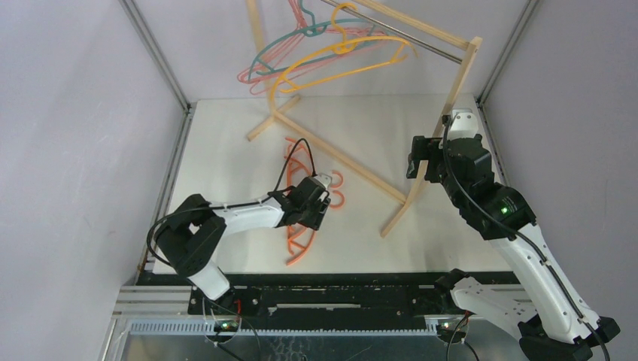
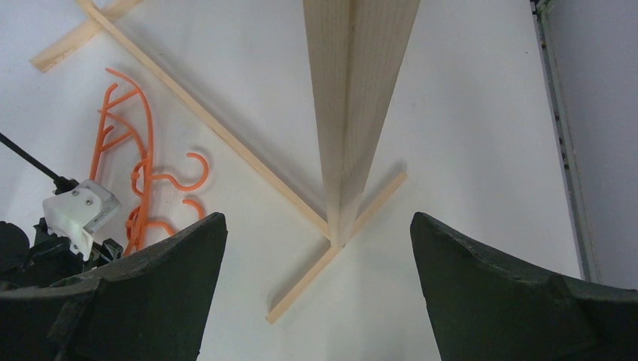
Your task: Organize the hangers
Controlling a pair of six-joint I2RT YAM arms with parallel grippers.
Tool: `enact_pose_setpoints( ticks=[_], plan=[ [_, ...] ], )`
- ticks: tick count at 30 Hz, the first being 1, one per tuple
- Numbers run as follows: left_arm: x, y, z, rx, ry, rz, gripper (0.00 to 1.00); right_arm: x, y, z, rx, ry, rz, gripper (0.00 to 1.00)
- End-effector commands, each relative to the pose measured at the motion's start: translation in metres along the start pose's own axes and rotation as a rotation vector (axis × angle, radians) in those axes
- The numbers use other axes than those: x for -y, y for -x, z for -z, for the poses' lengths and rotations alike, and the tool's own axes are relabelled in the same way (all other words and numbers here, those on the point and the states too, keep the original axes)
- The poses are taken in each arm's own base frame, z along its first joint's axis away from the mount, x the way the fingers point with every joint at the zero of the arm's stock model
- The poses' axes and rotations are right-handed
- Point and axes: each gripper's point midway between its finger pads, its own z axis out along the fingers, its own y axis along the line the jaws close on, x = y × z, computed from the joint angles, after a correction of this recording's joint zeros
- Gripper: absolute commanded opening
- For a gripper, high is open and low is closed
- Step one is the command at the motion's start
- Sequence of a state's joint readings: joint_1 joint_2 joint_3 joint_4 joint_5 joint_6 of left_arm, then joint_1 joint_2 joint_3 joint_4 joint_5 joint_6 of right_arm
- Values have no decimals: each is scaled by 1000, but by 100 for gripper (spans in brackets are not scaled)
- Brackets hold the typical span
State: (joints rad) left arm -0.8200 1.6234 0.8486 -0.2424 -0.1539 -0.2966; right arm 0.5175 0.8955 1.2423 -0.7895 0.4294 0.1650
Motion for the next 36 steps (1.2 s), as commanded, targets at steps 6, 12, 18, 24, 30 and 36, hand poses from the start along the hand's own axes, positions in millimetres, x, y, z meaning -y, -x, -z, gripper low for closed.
enact_pose_setpoints(
  ticks=[6,12,18,24,30,36],
  plan=[
    [10,-3,-9,-15,-47,-23,0,0,10,2,41,5,-21,100],
    [8,20,18,25,-47,-58,0,-2,10,1,40,13,-23,100],
    [9,68,81,118,-61,-115,0,-4,10,-1,38,17,-26,100],
    [27,112,150,229,-206,-141,0,-3,9,-2,35,11,-26,100],
    [61,136,200,305,-433,-131,0,4,12,0,49,-22,-31,100],
    [82,168,256,428,-577,-128,0,8,12,2,53,-40,-35,100]
  ],
)
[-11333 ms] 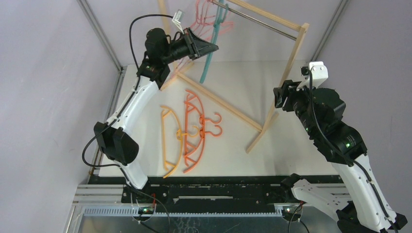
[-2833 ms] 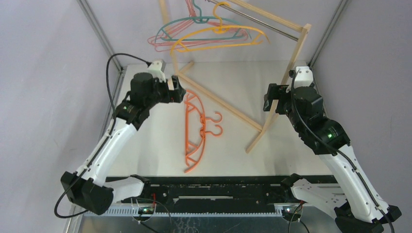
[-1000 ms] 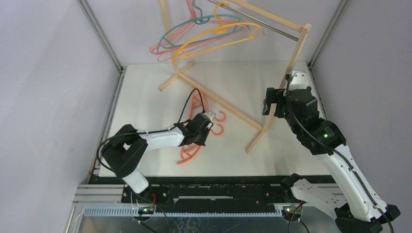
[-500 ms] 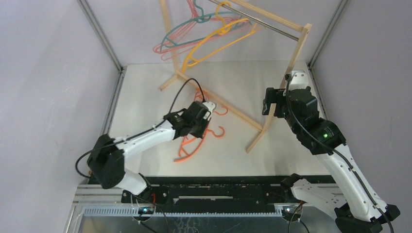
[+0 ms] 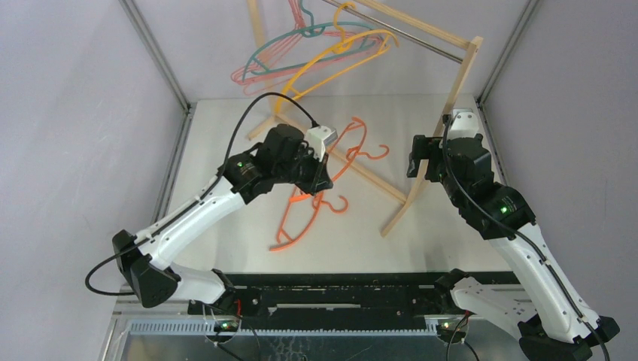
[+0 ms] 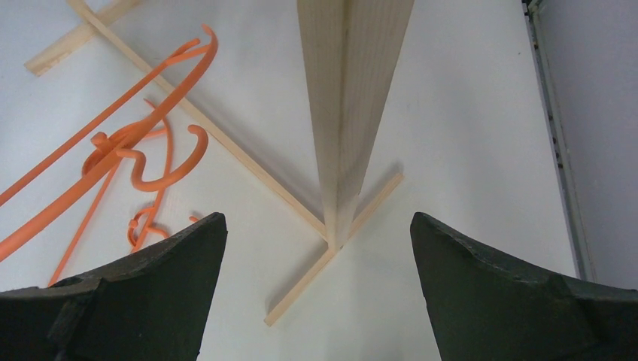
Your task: Organize the hangers
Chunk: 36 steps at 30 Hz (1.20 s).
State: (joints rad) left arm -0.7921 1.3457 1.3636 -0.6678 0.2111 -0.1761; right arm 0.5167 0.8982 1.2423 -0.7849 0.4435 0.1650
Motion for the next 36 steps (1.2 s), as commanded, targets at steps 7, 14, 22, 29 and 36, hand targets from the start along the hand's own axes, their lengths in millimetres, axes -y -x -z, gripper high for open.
enact_pose_setpoints(
  ticks=[7,14,22,29,36],
  plan=[
    [66,107,69,348,-397,43,0,20,13,4,65,-102,-46,100],
    [77,173,104,583,-531,57,0,36,17,11,97,-176,-59,100],
    [99,226,134,701,-692,31,0,33,17,7,94,-168,-57,100],
    [91,238,121,707,-708,69,0,36,17,7,92,-180,-46,100],
    [83,226,103,669,-695,93,0,39,15,7,83,-191,-53,100]
  ],
)
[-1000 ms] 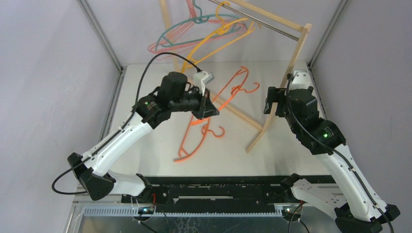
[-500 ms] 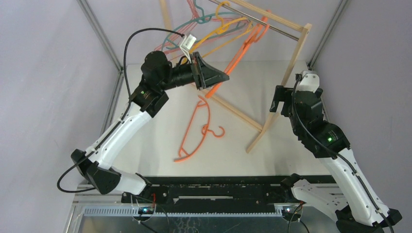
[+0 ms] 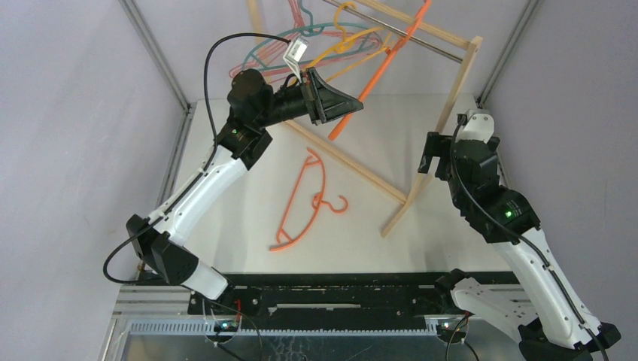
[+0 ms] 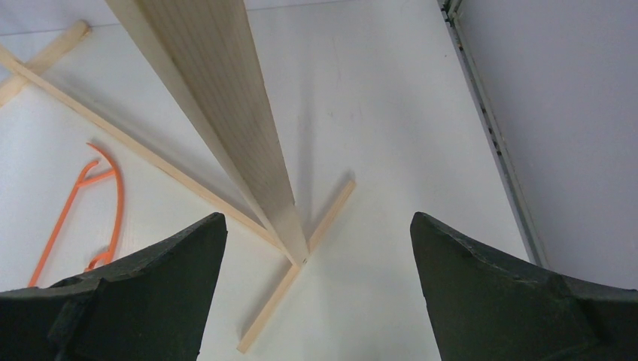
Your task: Organize the hangers
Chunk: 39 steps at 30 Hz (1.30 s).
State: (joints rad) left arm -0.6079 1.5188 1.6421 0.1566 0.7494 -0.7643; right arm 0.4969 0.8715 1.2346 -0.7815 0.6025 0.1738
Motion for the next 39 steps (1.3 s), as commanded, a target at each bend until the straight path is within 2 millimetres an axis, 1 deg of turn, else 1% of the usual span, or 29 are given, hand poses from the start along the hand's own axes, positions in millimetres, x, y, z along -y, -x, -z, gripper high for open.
enact_pose_setpoints(
  ticks=[1,3,5,11,15,21,25,28,33,35,37,39],
  plan=[
    [19,11,6,38,-58,-52,0,4,6,-1,25,-22,-28,100],
    [17,7,8,40,-60,-49,0,4,7,-1,27,-19,-28,100],
    [18,5,11,46,-67,-50,0,3,0,-3,12,-16,-18,100],
    [27,9,16,65,-91,-89,0,-1,-2,-6,5,-5,-17,100],
    [18,8,15,62,-72,-71,0,-2,-2,-6,4,0,-20,100],
    [9,11,9,64,-73,-54,0,-1,-1,-5,7,-2,-18,100],
    [-7,4,5,51,-42,-23,0,1,-1,-4,10,-6,-19,100],
    [-23,-1,6,51,14,15,0,3,-2,-4,6,-12,-13,100],
    [-51,-4,10,55,120,66,5,2,-4,-5,-3,-13,-11,100],
    [-57,-2,13,63,148,63,7,1,-4,-6,-4,-9,-11,100],
    [-63,0,16,71,165,62,12,1,-4,-6,-5,-7,-12,100],
    [-70,2,18,78,178,70,13,0,-4,-6,-6,-4,-12,100]
  ],
)
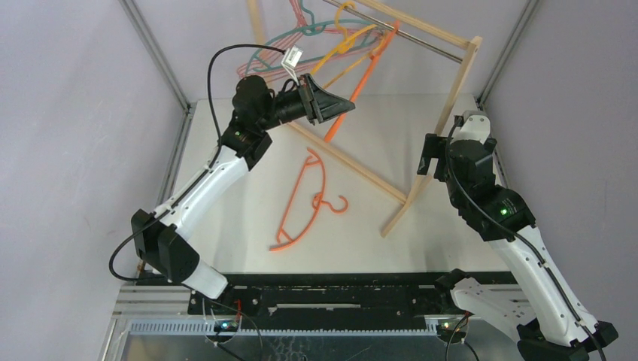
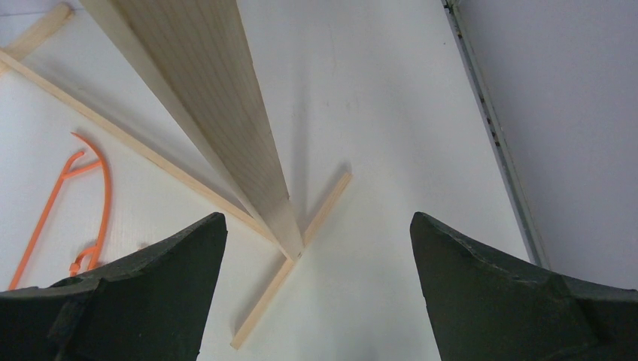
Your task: Organize the hangers
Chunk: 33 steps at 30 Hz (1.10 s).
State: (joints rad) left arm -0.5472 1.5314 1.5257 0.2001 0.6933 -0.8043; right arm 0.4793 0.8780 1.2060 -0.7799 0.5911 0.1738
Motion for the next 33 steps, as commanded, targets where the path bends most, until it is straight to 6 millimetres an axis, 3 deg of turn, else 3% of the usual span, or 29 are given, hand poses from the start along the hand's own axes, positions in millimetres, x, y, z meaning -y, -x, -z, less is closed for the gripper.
enact_pose_setpoints(
  ticks=[1,5,9,15,19,21,23,28,33],
  plan=[
    [-14,16,5,54,51,-5,13,-2,8,1,26,10,-24,100],
    [-30,23,10,85,104,27,16,-1,9,0,28,12,-22,100],
    [-48,37,20,119,160,17,26,-1,8,0,23,9,-20,100],
    [-40,43,24,110,163,-60,59,-3,8,-2,24,14,-21,100],
    [-32,43,37,99,195,-147,68,-2,6,-2,17,12,-23,100],
    [-25,45,45,105,214,-188,85,-2,6,-2,15,11,-23,100],
    [-23,44,52,101,238,-223,95,-4,6,-2,13,17,-23,100],
    [-10,39,79,96,302,-308,99,-8,4,-4,3,36,-21,100],
    [-18,29,103,92,397,-353,99,-12,3,-4,-3,53,-27,100]
  ],
)
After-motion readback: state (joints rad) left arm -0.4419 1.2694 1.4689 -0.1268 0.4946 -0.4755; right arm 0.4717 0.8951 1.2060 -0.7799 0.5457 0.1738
